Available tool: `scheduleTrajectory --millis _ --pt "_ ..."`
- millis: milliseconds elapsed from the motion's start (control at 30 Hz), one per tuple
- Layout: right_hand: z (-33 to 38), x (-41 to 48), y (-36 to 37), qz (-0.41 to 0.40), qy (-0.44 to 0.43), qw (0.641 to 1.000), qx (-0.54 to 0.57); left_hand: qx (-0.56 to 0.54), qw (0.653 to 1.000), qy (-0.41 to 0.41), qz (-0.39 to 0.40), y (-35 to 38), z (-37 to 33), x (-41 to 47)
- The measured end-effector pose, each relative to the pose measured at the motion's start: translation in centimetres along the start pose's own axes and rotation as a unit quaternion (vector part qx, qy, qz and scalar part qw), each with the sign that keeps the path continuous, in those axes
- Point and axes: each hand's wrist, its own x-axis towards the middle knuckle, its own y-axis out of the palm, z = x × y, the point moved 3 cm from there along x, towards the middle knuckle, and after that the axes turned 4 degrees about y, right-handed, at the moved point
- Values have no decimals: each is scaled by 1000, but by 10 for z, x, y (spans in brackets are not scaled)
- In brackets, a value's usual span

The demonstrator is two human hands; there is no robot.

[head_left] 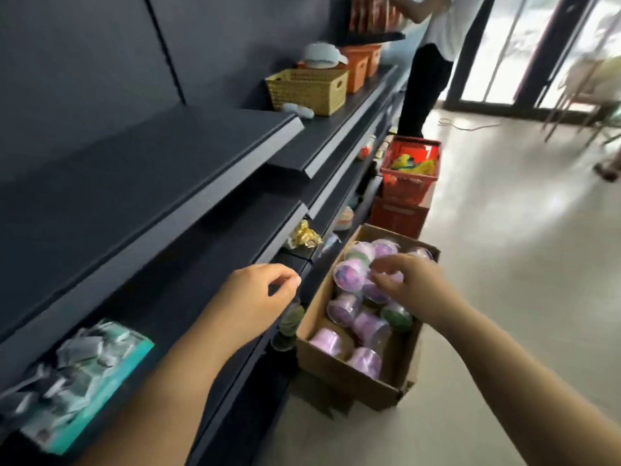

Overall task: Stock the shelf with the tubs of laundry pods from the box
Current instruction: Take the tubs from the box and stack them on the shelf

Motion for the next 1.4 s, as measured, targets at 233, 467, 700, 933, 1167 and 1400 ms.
scheduleTrajectory --millis 233,467,700,933,1167,1400 --pt "-161 -1 11 60 187 980 14 -46 987 -80 129 144 -12 46" --pt "-230 35 59 164 283 945 10 -42 956 -188 220 224 47 89" --pt "-274 105 87 189 375 907 10 -75 923 -252 281 273 101 171" --pt "-329 200 140 193 412 889 41 -128 895 -350 244 337 152 257" --pt "-392 311 159 57 327 943 2 -187 840 -483 162 421 196 322" --pt "-433 386 169 243 253 931 -100 -404 642 -647 73 487 199 342"
